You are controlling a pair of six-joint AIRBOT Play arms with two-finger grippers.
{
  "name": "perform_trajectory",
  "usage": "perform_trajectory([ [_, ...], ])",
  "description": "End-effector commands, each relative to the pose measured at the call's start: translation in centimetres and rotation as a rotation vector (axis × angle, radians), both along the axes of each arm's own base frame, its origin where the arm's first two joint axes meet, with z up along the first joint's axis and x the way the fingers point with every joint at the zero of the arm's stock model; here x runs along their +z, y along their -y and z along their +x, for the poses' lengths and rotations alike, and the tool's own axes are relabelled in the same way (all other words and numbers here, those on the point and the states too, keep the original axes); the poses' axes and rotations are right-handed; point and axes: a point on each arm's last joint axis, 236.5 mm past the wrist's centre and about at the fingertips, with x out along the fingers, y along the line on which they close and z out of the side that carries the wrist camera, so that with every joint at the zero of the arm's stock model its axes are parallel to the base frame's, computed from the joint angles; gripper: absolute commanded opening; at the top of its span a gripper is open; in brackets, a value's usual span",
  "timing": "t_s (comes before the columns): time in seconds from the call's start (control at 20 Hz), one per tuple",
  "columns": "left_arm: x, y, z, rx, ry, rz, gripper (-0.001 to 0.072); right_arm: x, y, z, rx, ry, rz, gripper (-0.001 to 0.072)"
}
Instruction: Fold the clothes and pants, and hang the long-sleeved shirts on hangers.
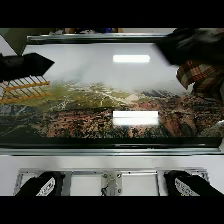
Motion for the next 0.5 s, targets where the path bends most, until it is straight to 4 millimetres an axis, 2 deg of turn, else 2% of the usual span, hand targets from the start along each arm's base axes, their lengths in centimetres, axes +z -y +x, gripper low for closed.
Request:
perform_trajectory([
  [0.0, -4.2, 1.5, -1.8, -0.017, -0.062, -0.019, 0.0021, -9.6, -12.1, -4.9, 0.35, -0.122, -0.211, 0.0536],
  [0.1, -5.8, 3.5, -3.0, -0.085, -0.067, 0.003, 0.0021, -12.0, -15.6, -6.0, 0.414, -0.156, -0.223, 0.0535],
  [0.15, -6.3, 4.3, -3.4, -0.105, -0.063, 0.006, 0.0021, -12.8, -16.6, -6.6, 0.437, -0.167, -0.229, 0.0489],
  [0.25, -6.6, 5.5, -4.1, -0.135, -0.058, 0.005, 0.0022, -13.5, -17.4, -7.1, 0.458, -0.181, -0.236, 0.0361],
  [0.4, -6.5, 6.1, -4.4, -0.155, -0.056, 0.008, 0.0022, -13.4, -17.2, -7.1, 0.46, -0.182, -0.238, 0.0355],
  [0.45, -6.5, 6.1, -4.4, -0.155, -0.056, 0.008, 0.0022, -13.5, -17.2, -7.3, 0.466, -0.186, -0.241, 0.0264],
])
